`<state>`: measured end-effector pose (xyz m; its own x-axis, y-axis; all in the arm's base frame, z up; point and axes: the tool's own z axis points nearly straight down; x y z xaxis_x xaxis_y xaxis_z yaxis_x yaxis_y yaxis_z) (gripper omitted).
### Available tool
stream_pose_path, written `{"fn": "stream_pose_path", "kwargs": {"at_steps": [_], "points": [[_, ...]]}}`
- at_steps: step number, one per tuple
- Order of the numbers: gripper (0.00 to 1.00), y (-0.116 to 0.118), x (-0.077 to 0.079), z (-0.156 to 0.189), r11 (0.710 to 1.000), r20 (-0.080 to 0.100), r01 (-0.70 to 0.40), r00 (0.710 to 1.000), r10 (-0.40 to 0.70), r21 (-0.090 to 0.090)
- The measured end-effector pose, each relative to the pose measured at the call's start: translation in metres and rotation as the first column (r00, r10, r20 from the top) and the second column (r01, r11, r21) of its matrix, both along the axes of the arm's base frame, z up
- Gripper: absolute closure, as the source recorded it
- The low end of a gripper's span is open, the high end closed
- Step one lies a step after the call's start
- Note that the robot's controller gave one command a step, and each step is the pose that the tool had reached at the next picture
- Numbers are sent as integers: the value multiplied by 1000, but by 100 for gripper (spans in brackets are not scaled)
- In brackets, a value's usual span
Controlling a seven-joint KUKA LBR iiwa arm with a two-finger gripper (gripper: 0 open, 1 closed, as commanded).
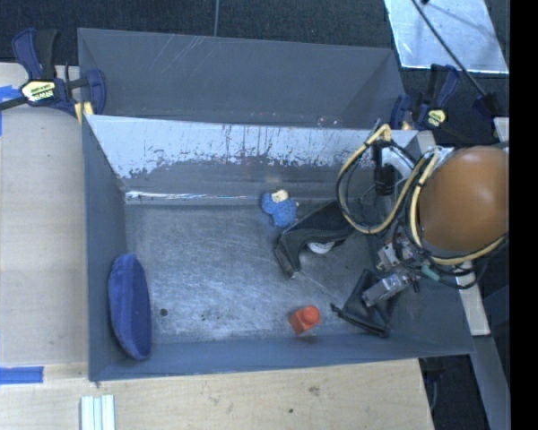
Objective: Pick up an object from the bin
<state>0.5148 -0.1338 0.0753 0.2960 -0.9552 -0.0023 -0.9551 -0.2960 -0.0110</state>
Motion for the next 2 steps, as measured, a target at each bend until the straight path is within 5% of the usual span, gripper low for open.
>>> {"fn": "stream_pose_path", "kwargs": {"at_steps": [1, 2], "points": [[100, 9, -17, 57, 1000, -5, -31, 1000, 31, -5], [0, 8, -17, 53, 1000, -11, -28, 1000, 28, -4]]}}
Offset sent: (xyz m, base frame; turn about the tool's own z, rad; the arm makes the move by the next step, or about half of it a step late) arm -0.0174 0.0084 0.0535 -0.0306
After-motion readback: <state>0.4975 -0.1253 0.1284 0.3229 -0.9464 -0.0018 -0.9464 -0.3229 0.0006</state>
